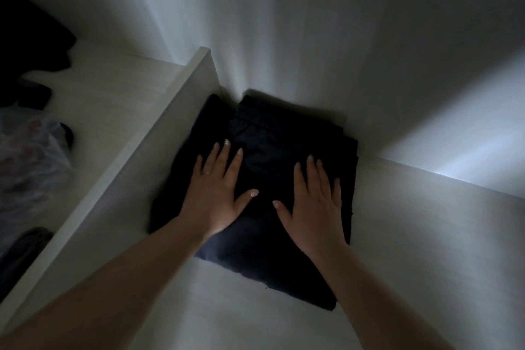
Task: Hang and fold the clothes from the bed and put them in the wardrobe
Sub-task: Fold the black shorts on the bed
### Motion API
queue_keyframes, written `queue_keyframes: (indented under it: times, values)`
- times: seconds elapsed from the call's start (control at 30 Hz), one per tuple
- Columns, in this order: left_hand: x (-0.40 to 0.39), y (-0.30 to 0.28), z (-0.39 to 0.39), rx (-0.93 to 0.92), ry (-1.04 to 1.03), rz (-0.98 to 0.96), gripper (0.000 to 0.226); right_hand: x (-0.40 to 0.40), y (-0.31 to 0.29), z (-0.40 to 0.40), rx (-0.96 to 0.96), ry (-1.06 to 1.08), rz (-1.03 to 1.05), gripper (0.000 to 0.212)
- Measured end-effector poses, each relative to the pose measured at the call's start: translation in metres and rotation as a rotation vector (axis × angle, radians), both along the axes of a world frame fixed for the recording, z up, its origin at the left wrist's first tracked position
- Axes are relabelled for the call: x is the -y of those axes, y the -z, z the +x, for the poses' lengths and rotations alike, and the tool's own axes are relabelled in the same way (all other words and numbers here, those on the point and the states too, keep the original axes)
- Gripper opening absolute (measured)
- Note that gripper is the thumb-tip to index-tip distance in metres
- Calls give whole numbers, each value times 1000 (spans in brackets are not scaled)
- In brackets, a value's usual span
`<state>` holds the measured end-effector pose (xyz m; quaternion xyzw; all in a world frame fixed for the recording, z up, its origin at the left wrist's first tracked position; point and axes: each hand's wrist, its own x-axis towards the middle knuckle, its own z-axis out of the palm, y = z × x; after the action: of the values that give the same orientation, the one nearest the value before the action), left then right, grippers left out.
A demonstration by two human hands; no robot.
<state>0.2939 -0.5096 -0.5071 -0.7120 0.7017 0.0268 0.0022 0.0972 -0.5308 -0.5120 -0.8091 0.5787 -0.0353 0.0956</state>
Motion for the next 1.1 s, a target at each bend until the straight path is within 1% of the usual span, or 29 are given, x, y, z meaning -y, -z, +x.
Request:
queue_keyframes:
  times: [0.07,0.13,0.2,0.3,0.4,0.5,0.53,0.57,0.6,0.63,0.7,0.73,0.8,0.9,0.93,1.0,1.1]
  values:
    - [-24,6,-9,16,87,-49,77,-23,-2,10,-25,-83,-27,76]
    - [-40,13,-7,6,76,-75,74,-34,5,8,-48,-153,-36,75]
    - [-47,22,7,-46,-20,-95,78,-34,13,-6,-34,-118,-42,76]
    - [-49,29,17,-116,-144,-31,89,-31,22,-21,5,-65,-43,78]
    - [-46,30,15,-146,-185,45,97,-29,25,-20,-16,-63,12,80]
    - [-46,17,15,-160,-191,116,101,-26,11,-16,-31,-59,43,80]
    - [-49,5,15,-216,-211,133,103,-26,-2,-12,-13,-53,95,76]
    - [-54,-4,14,-314,-261,141,102,-27,-15,-7,47,-46,154,70]
    - [-60,-19,12,-440,-329,124,97,-30,-32,-2,157,-33,183,61]
    - [-66,-32,9,-562,-396,95,88,-34,-49,4,282,-18,198,52]
    - [-87,-66,4,-709,-461,-8,64,-49,-90,19,461,-28,213,38]
    - [-98,-84,0,-756,-470,-70,55,-57,-109,26,509,-53,212,34]
    - [-119,-122,-7,-847,-489,-187,44,-71,-141,36,599,-94,205,30]
    - [-156,-182,-11,-934,-545,-355,23,-92,-193,49,773,-133,209,25]
    - [-171,-203,-12,-960,-560,-422,20,-102,-211,53,821,-152,213,24]
    - [-201,-239,-11,-1018,-608,-520,23,-122,-244,59,885,-198,208,24]
    - [-248,-288,-20,-1129,-644,-584,14,-160,-290,64,940,-311,209,24]
